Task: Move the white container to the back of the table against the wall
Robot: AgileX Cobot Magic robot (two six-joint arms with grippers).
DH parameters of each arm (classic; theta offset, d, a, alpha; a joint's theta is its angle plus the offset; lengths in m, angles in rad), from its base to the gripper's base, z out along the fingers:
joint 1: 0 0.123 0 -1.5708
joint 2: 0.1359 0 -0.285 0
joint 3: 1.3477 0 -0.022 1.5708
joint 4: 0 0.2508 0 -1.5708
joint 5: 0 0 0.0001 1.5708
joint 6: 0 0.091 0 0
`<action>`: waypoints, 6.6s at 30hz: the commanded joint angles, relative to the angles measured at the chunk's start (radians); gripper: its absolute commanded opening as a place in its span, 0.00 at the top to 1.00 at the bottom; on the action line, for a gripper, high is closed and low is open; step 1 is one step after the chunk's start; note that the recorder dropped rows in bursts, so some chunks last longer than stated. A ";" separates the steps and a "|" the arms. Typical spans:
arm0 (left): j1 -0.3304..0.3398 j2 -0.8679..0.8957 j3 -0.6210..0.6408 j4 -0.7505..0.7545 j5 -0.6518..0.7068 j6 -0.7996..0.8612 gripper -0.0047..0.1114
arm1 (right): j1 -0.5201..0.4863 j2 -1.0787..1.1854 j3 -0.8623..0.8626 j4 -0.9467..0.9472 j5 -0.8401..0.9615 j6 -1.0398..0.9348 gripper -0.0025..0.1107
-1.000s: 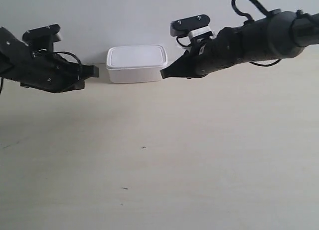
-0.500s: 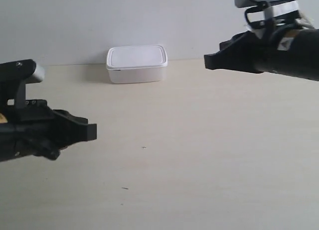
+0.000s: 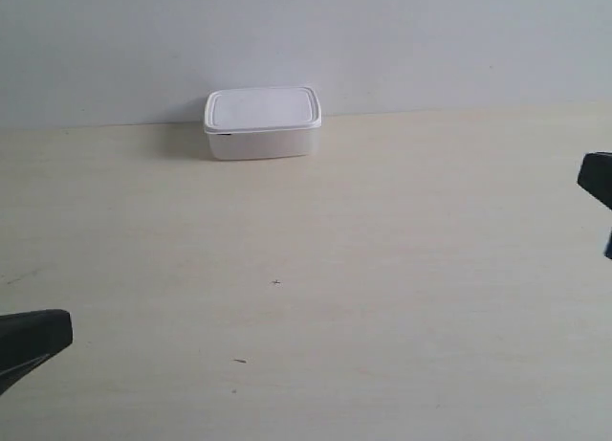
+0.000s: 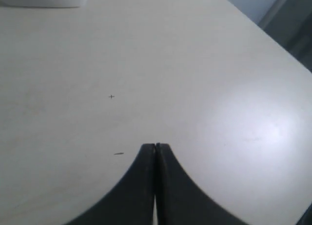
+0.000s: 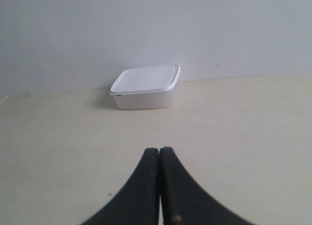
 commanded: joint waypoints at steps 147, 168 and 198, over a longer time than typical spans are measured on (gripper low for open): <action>0.868 -0.602 0.218 0.279 0.256 -0.027 0.96 | -0.057 -0.499 0.305 -0.005 0.306 0.030 0.98; 0.868 -0.602 0.218 0.279 0.256 -0.027 0.96 | -0.388 -0.600 0.330 -0.057 0.277 -0.120 0.98; 0.868 -0.602 0.218 0.279 0.256 -0.027 0.96 | -0.417 -0.600 0.330 -0.057 0.269 -0.133 0.98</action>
